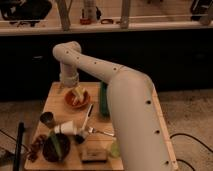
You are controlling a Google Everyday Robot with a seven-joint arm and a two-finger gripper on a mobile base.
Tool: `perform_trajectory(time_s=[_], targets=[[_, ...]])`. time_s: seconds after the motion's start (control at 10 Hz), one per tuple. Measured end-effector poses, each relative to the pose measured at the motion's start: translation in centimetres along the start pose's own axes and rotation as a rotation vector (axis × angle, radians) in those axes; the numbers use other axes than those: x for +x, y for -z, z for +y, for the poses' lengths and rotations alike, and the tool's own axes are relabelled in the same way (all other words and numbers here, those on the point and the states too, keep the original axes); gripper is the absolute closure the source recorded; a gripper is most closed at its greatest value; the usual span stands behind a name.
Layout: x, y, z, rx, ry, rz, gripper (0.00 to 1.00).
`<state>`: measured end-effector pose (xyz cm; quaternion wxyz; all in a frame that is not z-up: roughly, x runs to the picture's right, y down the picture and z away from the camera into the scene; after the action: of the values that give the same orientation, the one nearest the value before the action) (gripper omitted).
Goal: Place brush in paper cup
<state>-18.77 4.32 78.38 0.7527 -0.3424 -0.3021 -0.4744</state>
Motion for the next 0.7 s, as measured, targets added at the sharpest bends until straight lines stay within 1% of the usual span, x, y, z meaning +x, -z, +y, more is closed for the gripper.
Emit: perform_trajectory(time_s=[0.7], targets=[[-0.19, -0.24, 0.00, -0.003, 0.010, 0.000, 0.20]])
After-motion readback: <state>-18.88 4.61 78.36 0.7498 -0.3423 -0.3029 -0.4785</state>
